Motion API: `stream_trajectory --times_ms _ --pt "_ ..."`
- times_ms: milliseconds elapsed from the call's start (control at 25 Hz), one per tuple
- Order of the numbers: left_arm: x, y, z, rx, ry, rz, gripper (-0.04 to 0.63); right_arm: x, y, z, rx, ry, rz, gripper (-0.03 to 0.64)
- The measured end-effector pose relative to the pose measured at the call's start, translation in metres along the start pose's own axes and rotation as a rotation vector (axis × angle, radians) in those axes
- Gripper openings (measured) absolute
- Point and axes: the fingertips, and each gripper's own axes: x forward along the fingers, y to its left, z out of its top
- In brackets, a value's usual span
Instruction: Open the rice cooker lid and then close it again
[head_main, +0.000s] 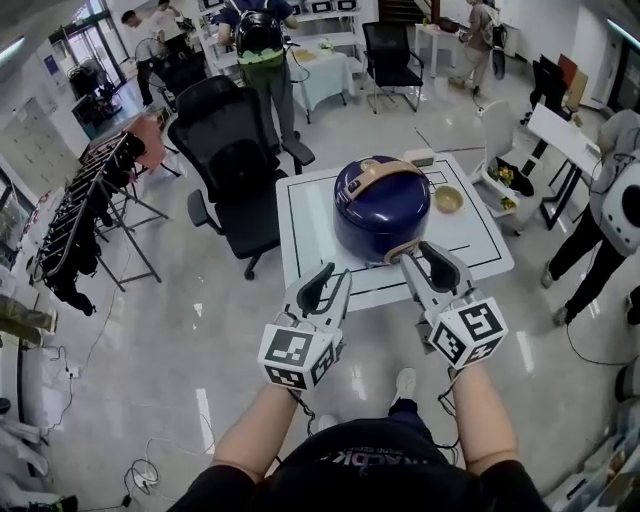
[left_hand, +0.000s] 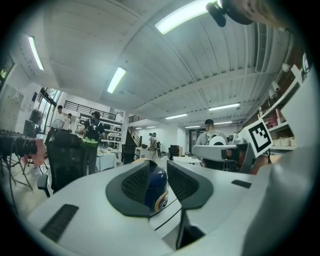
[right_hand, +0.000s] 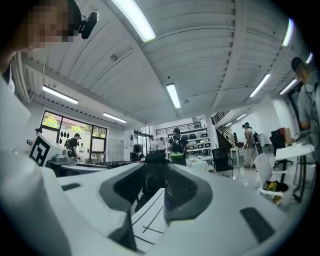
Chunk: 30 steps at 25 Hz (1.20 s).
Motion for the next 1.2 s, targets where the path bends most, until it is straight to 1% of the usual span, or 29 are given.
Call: stream_trajectory --times_ms 120,160,240,360,480,840,1200 --pt "0.024 -0.001 0.001 0.017 0.002 0.024 0.188 0.013 -0.023 0.003 -0.051 0.002 0.026 0.165" --pt "0.032 -0.001 0.001 0.025 0.004 0.033 0.214 0.018 -0.030 0.004 -0.070 0.002 0.036 0.175" --pt "0.049 -0.001 0.001 0.036 0.011 0.048 0.245 0.029 -0.047 0.006 -0.103 0.001 0.051 0.186" --pt "0.074 0.002 -0.003 0.049 0.023 0.070 0.253 0.047 -0.072 0.003 -0.150 0.002 0.064 0.204" --pt "0.095 0.008 -0.002 0.048 0.027 0.097 0.253 0.063 -0.092 0.001 -0.178 0.007 0.079 0.204" --pt "0.144 0.010 0.009 0.040 0.022 0.204 0.253 0.094 -0.144 0.007 -0.181 0.016 0.168 0.204" --pt "0.172 0.001 0.006 0.028 0.019 0.314 0.253 0.108 -0.182 0.004 -0.216 0.030 0.260 0.205"
